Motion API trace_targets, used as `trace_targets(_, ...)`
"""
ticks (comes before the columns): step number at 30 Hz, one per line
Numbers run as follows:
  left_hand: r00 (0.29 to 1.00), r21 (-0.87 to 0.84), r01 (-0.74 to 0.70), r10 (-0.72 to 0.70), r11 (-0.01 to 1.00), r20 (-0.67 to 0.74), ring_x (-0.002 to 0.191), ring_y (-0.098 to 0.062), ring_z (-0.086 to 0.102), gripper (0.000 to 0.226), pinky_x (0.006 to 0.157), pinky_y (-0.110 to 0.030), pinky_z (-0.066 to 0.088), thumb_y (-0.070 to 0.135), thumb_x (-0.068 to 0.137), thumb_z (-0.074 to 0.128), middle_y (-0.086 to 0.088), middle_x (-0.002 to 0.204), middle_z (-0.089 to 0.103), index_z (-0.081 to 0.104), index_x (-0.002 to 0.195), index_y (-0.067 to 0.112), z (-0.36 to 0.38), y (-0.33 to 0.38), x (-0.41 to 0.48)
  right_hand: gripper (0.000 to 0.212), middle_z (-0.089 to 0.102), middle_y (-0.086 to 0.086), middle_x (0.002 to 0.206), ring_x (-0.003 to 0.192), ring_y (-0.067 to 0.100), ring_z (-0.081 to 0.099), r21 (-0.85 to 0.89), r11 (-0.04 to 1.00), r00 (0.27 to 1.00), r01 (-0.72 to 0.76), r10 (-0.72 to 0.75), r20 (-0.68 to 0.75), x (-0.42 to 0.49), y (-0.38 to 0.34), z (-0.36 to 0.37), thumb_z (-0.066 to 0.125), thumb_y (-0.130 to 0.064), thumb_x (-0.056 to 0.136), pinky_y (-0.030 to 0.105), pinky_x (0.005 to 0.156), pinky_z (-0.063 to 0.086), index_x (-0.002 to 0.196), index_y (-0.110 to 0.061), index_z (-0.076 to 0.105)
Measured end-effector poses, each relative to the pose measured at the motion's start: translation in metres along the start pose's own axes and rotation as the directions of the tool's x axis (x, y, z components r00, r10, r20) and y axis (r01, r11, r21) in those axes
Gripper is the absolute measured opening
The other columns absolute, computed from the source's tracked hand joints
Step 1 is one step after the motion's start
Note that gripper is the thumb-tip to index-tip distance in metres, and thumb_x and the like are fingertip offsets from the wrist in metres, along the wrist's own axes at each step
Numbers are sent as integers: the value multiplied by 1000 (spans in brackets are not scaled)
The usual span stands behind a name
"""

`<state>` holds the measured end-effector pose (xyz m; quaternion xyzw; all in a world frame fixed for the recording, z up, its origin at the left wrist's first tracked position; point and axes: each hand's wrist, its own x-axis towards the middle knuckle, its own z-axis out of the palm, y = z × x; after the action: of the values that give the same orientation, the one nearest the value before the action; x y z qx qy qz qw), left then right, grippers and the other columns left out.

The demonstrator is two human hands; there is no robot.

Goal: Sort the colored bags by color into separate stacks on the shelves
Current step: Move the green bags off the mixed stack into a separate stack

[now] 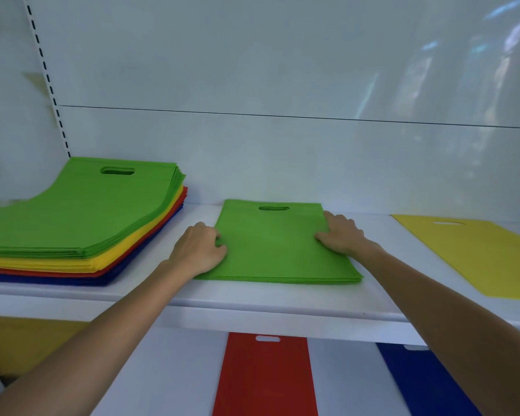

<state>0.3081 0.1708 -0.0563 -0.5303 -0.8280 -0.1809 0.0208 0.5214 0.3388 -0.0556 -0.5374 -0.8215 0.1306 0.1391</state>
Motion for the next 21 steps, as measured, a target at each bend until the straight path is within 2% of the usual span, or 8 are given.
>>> trace_targets(3, 1000, -29, 27, -27, 999, -10, 95, -25, 53, 9, 80, -33, 44, 23, 86, 52, -12, 107, 56, 56, 89, 15, 1, 0, 2, 45, 49, 11, 131, 123, 32, 41, -19, 999, 999, -32, 32, -6, 1, -1, 3, 46, -36, 91, 42, 102, 35, 130, -13, 44)
trace_targets(5, 999, -53, 47, -48, 997, -13, 96, -24, 54, 4, 81, -32, 44, 21, 86, 53, -11, 105, 59, 50, 86, 18, 1, 0, 3, 44, 47, 11, 134, 127, 31, 36, -43, 999, 1000, -19, 19, -5, 0, -3, 5, 43, -35, 94, 42, 102, 30, 132, -11, 43)
trace_targets(6, 999, -70, 49, -50, 996, -9, 102, -24, 54, 7, 83, -31, 43, 21, 87, 53, -11, 109, 60, 55, 92, 16, 1, 0, 3, 45, 46, 10, 136, 129, 30, 34, -50, 999, 1000, -12, 11, -5, -1, -4, 5, 42, -35, 95, 42, 103, 29, 133, -11, 42)
trace_targets(7, 999, -85, 50, -50, 995, -8, 109, -25, 53, 20, 86, -30, 42, 20, 87, 53, -10, 117, 59, 59, 106, 13, 1, 0, 4, 45, 46, 10, 137, 130, 30, 33, -54, 999, 1000, -7, 7, -4, -1, -5, 5, 41, -35, 95, 42, 103, 28, 133, -11, 41)
trace_targets(8, 998, -97, 58, -58, 994, 0, 114, -25, 51, 32, 89, -29, 41, 20, 88, 53, -10, 123, 58, 57, 118, 11, 1, 0, 5, 45, 46, 10, 137, 131, 30, 32, -56, 998, 1000, -8, 8, -1, -1, -4, 5, 41, -35, 96, 42, 103, 27, 133, -11, 42)
trace_targets(10, 997, -129, 74, -72, 989, 20, 118, -25, 49, 41, 91, -29, 40, 21, 88, 52, -10, 128, 55, 51, 128, 11, -1, -3, 6, 44, 46, 11, 137, 130, 30, 32, -67, 998, 1000, -7, 8, 10, 0, -4, 5, 39, -35, 96, 42, 103, 27, 132, -11, 43)
trace_targets(15, 996, -163, 43, -30, 986, 80, 124, -24, 46, 46, 96, -27, 37, 24, 89, 52, -11, 135, 50, 48, 132, 10, -14, -6, 14, 45, 43, 13, 138, 130, 33, 31, -66, 998, 1000, -7, 8, 4, -1, -10, 5, 38, -36, 97, 44, 103, 30, 132, -10, 44)
trace_targets(21, 998, -166, -56, 49, 984, -47, 121, -23, 49, 38, 95, -24, 37, 23, 88, 54, -9, 131, 55, 57, 124, 10, -56, -19, 29, 46, 46, 17, 137, 128, 33, 38, -24, 995, 975, 94, -97, -200, 0, -38, -11, 46, -27, 96, 45, 106, 34, 136, -6, 42)
